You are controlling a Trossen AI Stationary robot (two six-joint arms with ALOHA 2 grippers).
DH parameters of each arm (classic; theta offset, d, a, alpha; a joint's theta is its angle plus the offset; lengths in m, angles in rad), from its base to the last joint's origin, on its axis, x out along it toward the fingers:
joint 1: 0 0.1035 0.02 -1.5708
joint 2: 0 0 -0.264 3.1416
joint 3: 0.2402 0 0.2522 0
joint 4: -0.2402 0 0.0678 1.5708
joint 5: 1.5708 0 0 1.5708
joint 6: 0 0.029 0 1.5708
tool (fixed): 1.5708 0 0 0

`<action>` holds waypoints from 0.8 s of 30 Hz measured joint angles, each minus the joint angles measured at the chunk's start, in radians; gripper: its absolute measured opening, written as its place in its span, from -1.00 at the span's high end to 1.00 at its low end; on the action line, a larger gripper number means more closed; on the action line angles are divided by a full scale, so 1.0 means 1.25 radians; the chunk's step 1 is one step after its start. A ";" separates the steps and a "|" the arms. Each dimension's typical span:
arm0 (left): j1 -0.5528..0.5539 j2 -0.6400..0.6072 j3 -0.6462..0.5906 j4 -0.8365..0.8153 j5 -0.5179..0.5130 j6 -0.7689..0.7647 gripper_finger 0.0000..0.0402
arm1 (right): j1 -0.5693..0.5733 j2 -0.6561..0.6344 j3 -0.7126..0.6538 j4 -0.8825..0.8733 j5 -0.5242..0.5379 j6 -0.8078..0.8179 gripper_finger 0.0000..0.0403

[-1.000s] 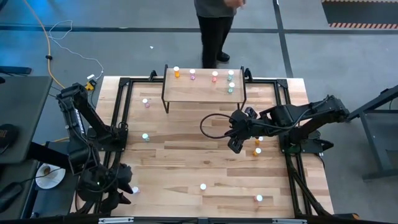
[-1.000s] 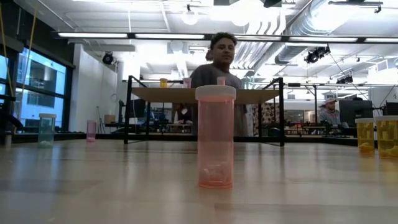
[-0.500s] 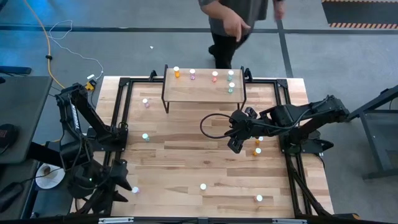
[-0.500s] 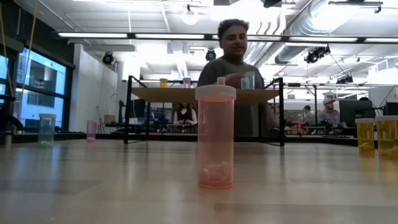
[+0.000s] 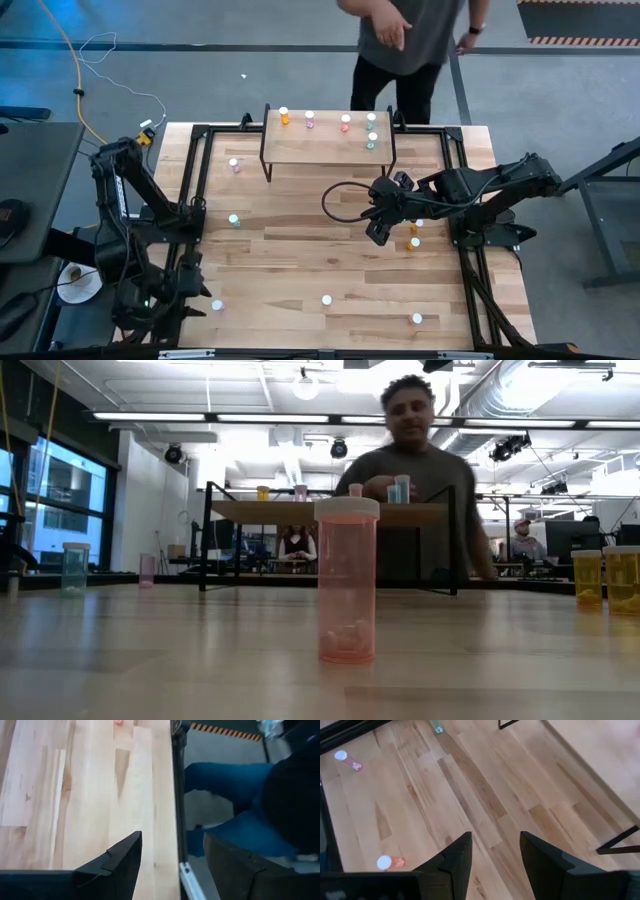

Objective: Pick and place medicine bottles onto shelf by color
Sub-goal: Put the bottom purple pill bottle on the shelf aligned with the other purple pill bottle

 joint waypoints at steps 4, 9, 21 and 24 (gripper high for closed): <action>-0.011 0.033 0.000 -0.009 -0.011 -0.001 -0.01 | -0.001 0.000 0.000 0.000 0.002 0.000 0.21; -0.024 0.080 0.000 -0.021 -0.011 -0.001 -0.01 | 0.000 0.000 0.000 0.000 0.002 0.000 0.21; -0.030 0.144 -0.001 -0.059 0.008 -0.024 -0.01 | 0.000 0.000 0.000 0.000 0.002 0.000 0.21; -0.033 0.149 -0.001 -0.059 0.011 -0.029 -0.01 | 0.000 0.000 0.000 0.000 0.002 0.000 0.21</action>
